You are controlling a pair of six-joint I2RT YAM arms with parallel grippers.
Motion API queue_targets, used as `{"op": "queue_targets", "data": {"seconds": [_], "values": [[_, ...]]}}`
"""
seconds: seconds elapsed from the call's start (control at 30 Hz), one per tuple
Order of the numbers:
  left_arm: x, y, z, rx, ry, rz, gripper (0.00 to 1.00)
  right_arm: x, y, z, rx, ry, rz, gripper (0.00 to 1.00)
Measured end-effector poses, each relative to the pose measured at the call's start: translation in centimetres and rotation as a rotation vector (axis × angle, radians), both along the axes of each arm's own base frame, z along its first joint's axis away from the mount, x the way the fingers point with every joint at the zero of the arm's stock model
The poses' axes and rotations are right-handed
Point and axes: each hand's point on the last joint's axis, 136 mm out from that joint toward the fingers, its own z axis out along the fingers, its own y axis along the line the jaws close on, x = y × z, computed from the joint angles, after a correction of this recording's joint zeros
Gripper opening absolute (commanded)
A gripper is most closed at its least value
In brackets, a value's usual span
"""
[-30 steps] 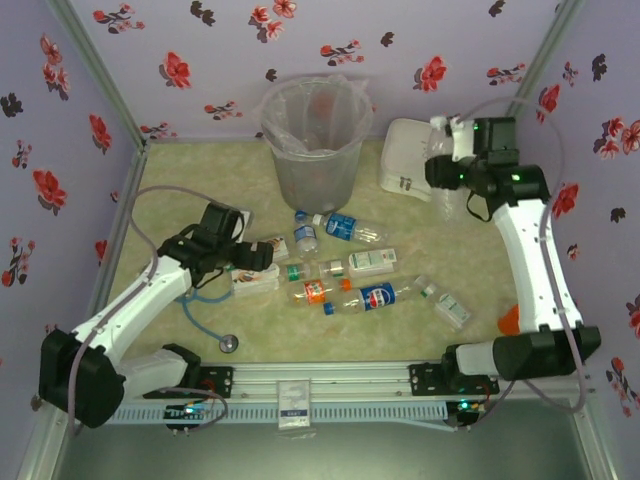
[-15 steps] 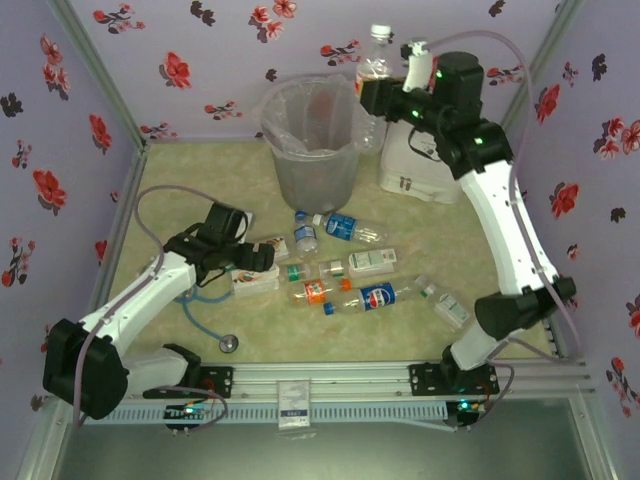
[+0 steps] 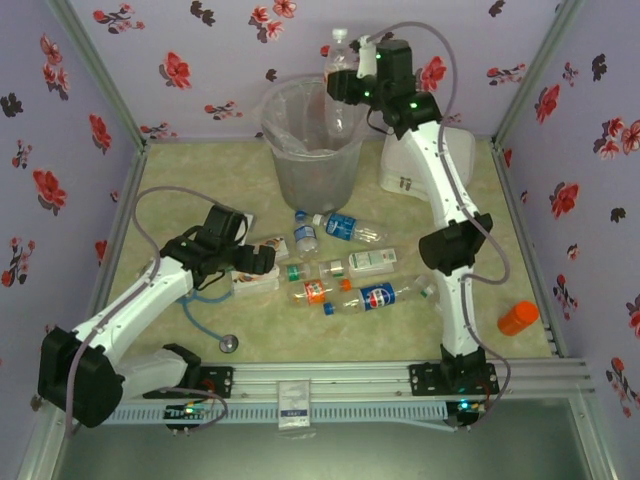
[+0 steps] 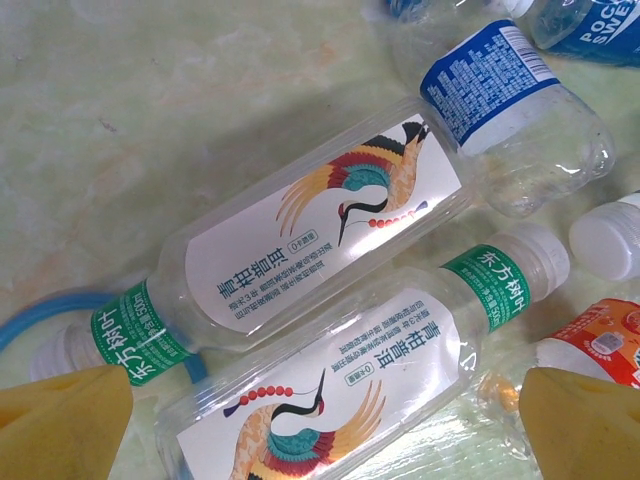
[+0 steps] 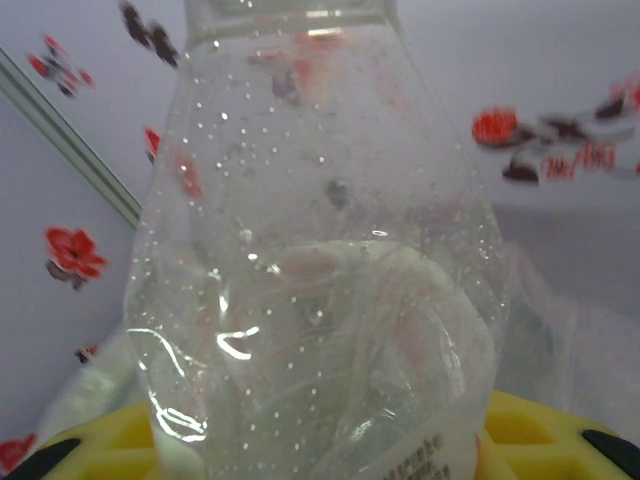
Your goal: Put the plastic bottles in the bin
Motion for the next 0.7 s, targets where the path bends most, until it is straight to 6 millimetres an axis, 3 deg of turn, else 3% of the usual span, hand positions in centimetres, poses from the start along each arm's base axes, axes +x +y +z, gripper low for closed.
{"op": "queue_targets", "data": {"seconds": [0.13, 0.23, 0.5, 0.7], "values": [[-0.1, 0.0, 0.0, 0.0, -0.001, 0.0, 1.0, 0.3, 0.7, -4.8, -0.074, 0.088, 0.009, 0.45], [-0.2, 0.2, -0.2, 0.008, 0.009, 0.0, 1.0, -0.2, 1.3, -6.5, -0.118, 0.116, 0.031, 0.58], [-0.1, 0.4, -1.2, 0.068, 0.045, -0.019, 1.0, -1.2, 1.5, -7.9, -0.191, 0.135, 0.071, 0.85], [0.9, 0.1, -1.3, 0.114, 0.046, -0.062, 1.0, -1.6, 1.4, -8.0, -0.224, 0.129, 0.09, 0.89]]}}
